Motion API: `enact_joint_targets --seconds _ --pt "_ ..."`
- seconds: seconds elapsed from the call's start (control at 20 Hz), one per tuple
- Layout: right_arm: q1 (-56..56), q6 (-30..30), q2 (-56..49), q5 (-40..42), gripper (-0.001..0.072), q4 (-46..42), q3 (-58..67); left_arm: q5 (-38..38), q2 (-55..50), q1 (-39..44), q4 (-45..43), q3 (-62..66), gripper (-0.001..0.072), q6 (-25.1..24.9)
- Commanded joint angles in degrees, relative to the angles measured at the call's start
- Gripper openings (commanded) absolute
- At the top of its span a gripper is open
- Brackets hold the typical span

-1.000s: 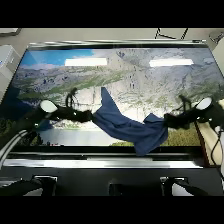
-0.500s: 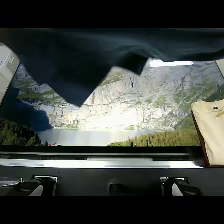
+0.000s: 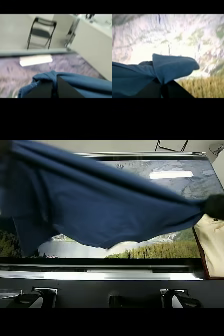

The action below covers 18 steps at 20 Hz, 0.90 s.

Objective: Fold the clothes and pants, and hang the long-sleeved shirts on hangers.

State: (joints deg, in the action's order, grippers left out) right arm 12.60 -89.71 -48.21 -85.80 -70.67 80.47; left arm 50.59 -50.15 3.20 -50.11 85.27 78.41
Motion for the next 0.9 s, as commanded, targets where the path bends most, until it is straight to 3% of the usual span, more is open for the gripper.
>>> enact_joint_targets --seconds 0.0,0.15,0.25,0.35,0.45,0.5,0.55,0.6,0.7,0.85 --pt "0.0 -1.6 -3.5 3.3 0.0042 0.1 -19.0 -6.5 -6.4 0.9 -0.9 -10.6 0.0022 0.0" --pt "0.0 -1.6 -8.6 17.7 0.0043 4.4 -31.5 -18.4 -17.7 4.5 0.8 -16.5 0.0023 0.0" --pt "0.0 -1.6 -13.2 22.6 0.0043 8.5 -34.9 -21.7 -26.5 8.0 3.9 -16.5 0.0023 0.0" --pt "-0.1 -1.6 -17.3 24.5 0.0043 11.0 -35.3 -21.8 -33.9 11.2 7.1 -16.5 0.0023 0.0" --pt "-0.1 -1.6 -19.5 25.6 0.0043 11.5 -35.3 -16.7 -38.4 12.6 7.3 -16.5 0.0029 0.2" --pt "0.0 -1.1 -19.8 25.9 0.0043 11.4 -35.3 -12.6 -39.3 12.4 7.2 -16.5 0.0153 0.2" --pt "-0.1 -0.2 -19.8 26.0 0.0043 11.3 -35.3 -6.9 -39.5 11.4 7.0 -16.5 0.0481 0.2" --pt "0.0 0.8 -19.8 25.9 0.0043 11.2 -35.3 -0.3 -39.4 9.5 6.8 -16.3 0.0718 0.2" --pt "0.0 1.9 -19.8 25.7 0.0063 10.0 -35.2 15.6 -38.9 3.8 4.8 -15.3 0.0716 1.7" --pt "0.0 1.9 -19.8 25.9 0.0085 8.5 -35.3 31.7 -38.0 -3.1 0.1 -16.1 0.0713 5.8"
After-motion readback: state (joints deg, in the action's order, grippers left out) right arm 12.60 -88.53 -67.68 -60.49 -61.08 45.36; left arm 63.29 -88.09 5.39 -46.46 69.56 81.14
